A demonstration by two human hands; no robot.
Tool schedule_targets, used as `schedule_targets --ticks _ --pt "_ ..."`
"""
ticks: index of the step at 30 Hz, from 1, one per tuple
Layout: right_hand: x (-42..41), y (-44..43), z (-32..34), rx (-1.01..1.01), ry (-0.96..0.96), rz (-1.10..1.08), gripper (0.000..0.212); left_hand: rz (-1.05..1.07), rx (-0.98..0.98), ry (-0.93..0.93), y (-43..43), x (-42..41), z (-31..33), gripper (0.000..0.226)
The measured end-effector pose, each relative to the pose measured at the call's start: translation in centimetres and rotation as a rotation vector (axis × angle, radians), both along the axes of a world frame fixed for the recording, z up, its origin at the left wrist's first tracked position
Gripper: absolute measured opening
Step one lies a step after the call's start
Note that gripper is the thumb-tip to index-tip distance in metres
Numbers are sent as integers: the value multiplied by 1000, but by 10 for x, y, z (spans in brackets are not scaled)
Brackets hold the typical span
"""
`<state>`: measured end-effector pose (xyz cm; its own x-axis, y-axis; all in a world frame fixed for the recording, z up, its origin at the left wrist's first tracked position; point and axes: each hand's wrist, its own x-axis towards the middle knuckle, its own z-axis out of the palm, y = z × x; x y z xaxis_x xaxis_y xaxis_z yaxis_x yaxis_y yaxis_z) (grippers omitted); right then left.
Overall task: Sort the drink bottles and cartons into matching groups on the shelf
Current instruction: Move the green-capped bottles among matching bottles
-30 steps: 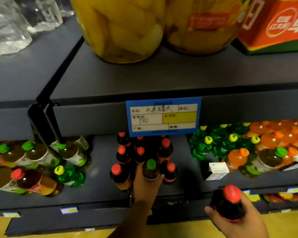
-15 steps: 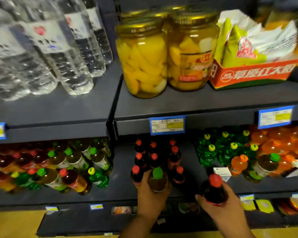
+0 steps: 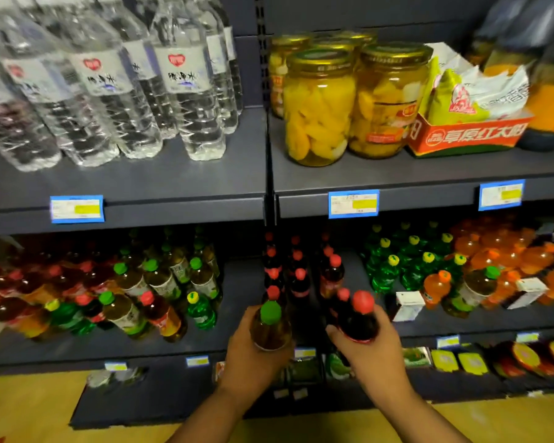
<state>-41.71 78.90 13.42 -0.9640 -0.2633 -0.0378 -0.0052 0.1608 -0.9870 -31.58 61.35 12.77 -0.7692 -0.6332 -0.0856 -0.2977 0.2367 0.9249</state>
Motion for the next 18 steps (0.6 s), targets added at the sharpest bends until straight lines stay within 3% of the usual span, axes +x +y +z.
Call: schedule_targets --ticks 4,13,18 --pt "4 0 -8 -2 -27 23 47 14 -5 32 -4 8 3 62" --pt "-19 -19 -30 12 -13 52 50 60 39 -49 -18 16 1 51" --pt "-41 -32 -66 63 -12 109 46 107 55 -98 -21 17 -11 56"
